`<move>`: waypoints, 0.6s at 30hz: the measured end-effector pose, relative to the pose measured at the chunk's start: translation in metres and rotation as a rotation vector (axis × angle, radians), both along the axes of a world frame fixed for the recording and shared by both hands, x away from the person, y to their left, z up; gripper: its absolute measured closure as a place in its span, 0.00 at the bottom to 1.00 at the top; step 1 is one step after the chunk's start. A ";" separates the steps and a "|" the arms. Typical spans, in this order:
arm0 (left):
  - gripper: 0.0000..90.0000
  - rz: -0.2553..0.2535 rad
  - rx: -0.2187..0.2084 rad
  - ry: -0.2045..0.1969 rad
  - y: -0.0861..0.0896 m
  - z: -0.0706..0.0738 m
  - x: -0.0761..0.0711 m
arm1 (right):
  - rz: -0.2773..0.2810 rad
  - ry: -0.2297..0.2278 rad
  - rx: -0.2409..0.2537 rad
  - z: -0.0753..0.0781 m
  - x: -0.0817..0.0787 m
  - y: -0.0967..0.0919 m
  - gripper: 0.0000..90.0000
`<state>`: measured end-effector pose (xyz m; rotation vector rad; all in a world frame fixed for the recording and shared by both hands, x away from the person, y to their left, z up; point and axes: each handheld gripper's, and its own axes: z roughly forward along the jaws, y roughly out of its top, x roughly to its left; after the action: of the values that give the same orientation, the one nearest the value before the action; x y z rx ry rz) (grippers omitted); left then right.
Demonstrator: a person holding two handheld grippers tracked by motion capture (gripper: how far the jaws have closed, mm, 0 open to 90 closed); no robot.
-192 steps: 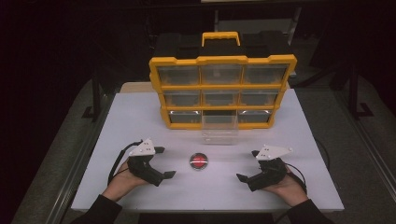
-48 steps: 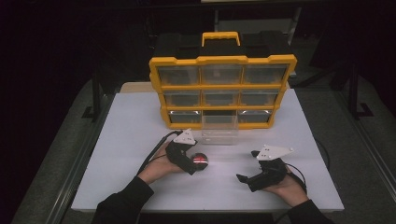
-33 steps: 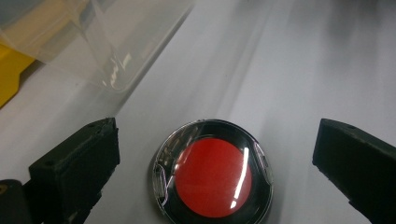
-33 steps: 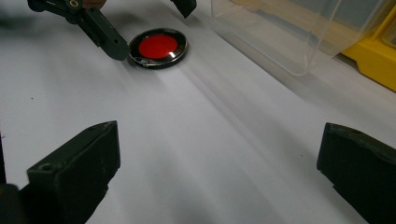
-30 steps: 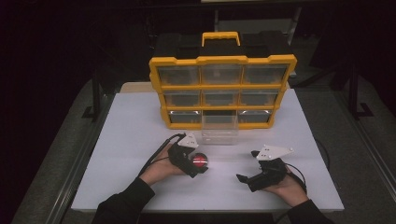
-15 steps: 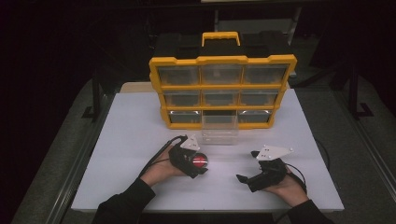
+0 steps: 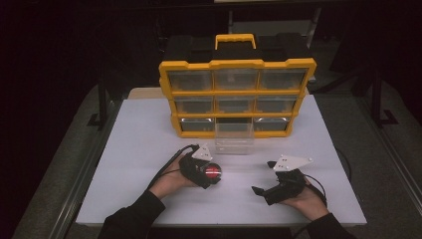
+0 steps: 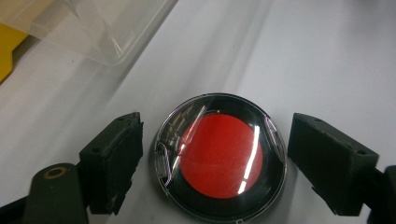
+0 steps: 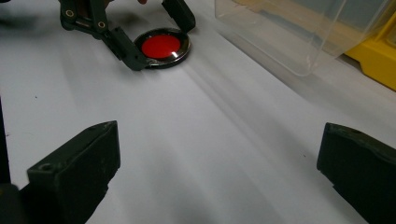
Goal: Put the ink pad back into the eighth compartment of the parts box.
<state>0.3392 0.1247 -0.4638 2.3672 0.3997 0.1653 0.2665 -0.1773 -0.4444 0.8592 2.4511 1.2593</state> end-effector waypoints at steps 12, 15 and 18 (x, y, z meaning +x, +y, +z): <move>0.28 -0.010 0.004 -0.003 0.001 0.001 0.000 | 0.001 0.000 0.001 0.000 0.000 0.000 0.00; 0.30 -0.016 0.009 -0.003 0.001 0.002 0.000 | 0.001 0.000 0.001 0.000 0.000 0.000 0.00; 0.31 -0.013 0.001 0.000 0.001 0.002 -0.001 | 0.001 0.001 0.001 0.000 0.000 0.000 0.00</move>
<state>0.3384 0.1257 -0.4622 2.3705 0.3843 0.1588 0.2665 -0.1772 -0.4444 0.8586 2.4520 1.2610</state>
